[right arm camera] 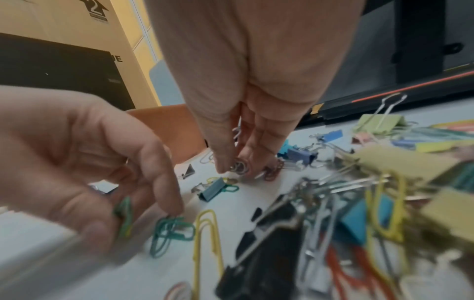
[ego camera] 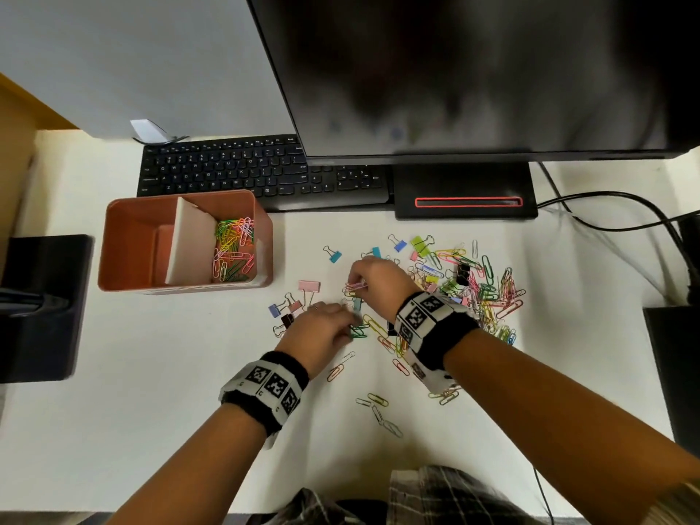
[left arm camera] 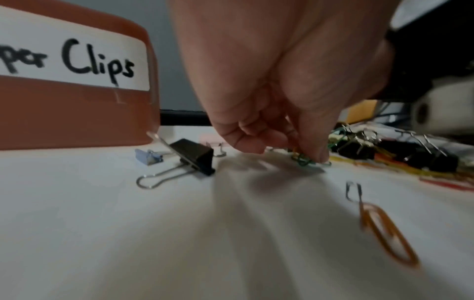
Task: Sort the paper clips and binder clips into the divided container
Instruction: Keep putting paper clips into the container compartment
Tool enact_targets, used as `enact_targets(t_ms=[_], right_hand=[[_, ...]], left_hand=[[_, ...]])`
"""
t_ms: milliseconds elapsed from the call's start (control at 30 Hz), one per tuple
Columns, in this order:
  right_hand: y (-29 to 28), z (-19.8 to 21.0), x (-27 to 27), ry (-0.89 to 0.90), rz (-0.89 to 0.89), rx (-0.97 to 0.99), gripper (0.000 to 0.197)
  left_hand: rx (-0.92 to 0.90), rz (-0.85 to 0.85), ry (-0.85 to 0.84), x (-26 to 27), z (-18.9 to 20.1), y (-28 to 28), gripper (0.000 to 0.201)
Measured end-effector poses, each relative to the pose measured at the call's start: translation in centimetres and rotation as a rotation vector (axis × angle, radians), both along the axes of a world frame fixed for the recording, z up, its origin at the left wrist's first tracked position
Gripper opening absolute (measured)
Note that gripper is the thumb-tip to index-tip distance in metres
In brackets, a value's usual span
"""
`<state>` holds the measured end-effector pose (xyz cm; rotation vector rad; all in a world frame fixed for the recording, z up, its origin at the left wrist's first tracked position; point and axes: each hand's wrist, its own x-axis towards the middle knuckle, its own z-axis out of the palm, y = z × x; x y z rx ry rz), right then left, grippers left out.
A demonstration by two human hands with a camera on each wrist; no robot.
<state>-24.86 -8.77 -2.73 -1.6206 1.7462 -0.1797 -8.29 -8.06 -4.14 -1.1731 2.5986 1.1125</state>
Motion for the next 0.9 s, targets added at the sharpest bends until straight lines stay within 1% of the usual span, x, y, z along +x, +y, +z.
enact_targets(t_ms=[67,167,300,400,500,600,667,733,800,867,900], right_hand=[[-0.8,-0.1,0.3,0.045,0.031,0.043,0.023],[-1.3,0.2,0.6,0.118,0.108,0.092,0.024],[-1.1,0.2,0.7,0.154,0.114,0.11,0.023],[-1.1,0.5,0.8,0.188,0.131,0.15,0.021],[-1.0,0.7,1.2,0.222,0.14,0.174,0.022],[-0.6,0.7,1.3,0.216,0.136,0.18,0.023],[-0.3,0.7,1.2,0.191,0.115,0.166,0.022],[0.2,0.8,1.0,0.158,0.075,0.168,0.021],[0.4,1.1,0.7,0.135,0.037,0.169,0.021],[0.5,1.8,0.5,0.103,0.004,0.136,0.02],[0.3,2.4,0.5,0.086,-0.009,0.109,0.019]], left_hand=[[-0.029,-0.001,-0.003,-0.3,-0.2,0.2,0.025],[-0.095,0.035,-0.032,-1.1,0.1,0.2,0.016],[-0.155,0.068,-0.102,-1.5,0.3,0.4,0.02],[-0.154,0.052,-0.071,-0.9,0.4,0.2,0.022],[-0.185,0.01,-0.073,-0.1,0.4,0.1,0.017],[-0.191,-0.01,-0.119,0.2,0.0,0.2,0.027],[-0.158,0.01,-0.12,0.1,-0.1,0.3,0.033],[-0.12,0.071,-0.072,0.3,0.1,0.4,0.033],[-0.098,0.155,0.007,0.9,1.2,0.3,0.022],[-0.118,0.219,0.092,1.9,3.1,-0.1,0.008],[-0.135,0.25,0.136,2.6,4.2,-0.7,0.004]])
